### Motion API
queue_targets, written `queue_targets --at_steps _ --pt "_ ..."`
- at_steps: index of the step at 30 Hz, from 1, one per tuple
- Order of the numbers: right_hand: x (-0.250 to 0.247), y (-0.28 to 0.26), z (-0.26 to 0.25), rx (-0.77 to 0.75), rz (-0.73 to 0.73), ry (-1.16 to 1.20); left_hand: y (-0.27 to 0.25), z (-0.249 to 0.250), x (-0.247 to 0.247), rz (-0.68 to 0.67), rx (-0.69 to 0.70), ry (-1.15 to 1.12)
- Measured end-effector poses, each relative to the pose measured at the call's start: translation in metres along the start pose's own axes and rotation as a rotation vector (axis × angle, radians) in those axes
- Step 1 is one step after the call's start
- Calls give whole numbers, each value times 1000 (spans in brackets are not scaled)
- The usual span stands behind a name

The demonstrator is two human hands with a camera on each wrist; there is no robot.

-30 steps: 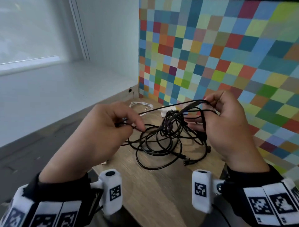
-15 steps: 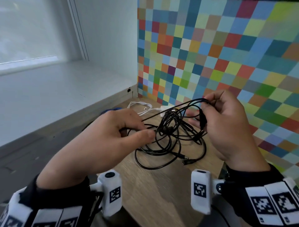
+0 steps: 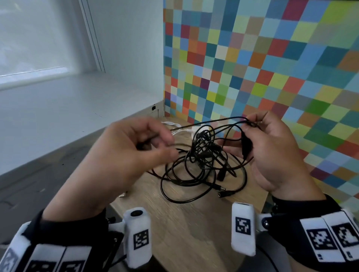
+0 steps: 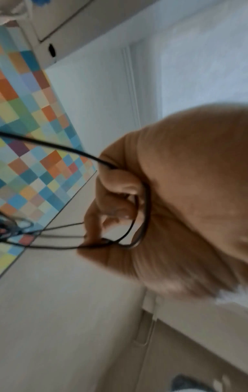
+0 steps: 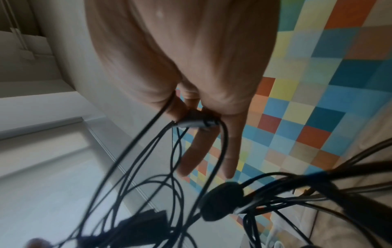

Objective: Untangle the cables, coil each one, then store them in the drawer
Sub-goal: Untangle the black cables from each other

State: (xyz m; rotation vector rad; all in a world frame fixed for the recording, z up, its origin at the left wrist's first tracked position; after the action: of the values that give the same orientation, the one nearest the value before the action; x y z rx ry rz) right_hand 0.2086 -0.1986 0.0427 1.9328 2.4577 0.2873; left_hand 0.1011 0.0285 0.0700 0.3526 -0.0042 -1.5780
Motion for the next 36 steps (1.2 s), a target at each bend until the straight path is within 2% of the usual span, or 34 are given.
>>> queue_targets --at_steps 2,3,6,11,13,17,20,23,25,27,30,36 --pt "-1 0 1 4 -7 73 1 0 -11 112 54 -167" --pt "-1 0 1 5 -18 107 0 -2 -16 162 48 -158" --pt "3 -2 -1 -1 -52 195 0 -7 -24 214 -10 120" --pt "6 -4 -4 21 -80 288 -1 -12 -29 220 -74 296" --pt "5 -5 -3 32 -70 273 1 -17 -28 173 -120 406" --pt "6 -4 0 47 -83 260 1 -28 -15 -30 -213 509" --pt "9 -5 -2 14 -152 172 1 -20 -18 -9 -81 323" --pt "19 -8 -3 -8 -271 138 0 -9 -24 44 142 -141" --pt "23 -9 -1 1 -321 137 -1 -2 -24 45 218 -406" --pt "21 -7 3 14 -306 63 -2 4 -23 43 246 -568" --pt "16 -4 6 4 -273 8 -2 9 -25 61 275 -653" --pt "8 0 5 -19 -156 -80 0 7 -24 152 279 -604"
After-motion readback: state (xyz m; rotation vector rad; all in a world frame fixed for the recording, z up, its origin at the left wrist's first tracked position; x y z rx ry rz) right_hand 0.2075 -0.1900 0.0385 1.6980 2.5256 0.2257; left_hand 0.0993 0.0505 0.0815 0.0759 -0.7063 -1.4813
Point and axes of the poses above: each hand's wrist, its own y-axis towards the middle knuckle, its own x-axis out of the palm, z = x × y, the point moved 8 cm from there along y, towards the middle knuckle, and after that the axes turned 9 degrees about -z, right-handed, at the moved point
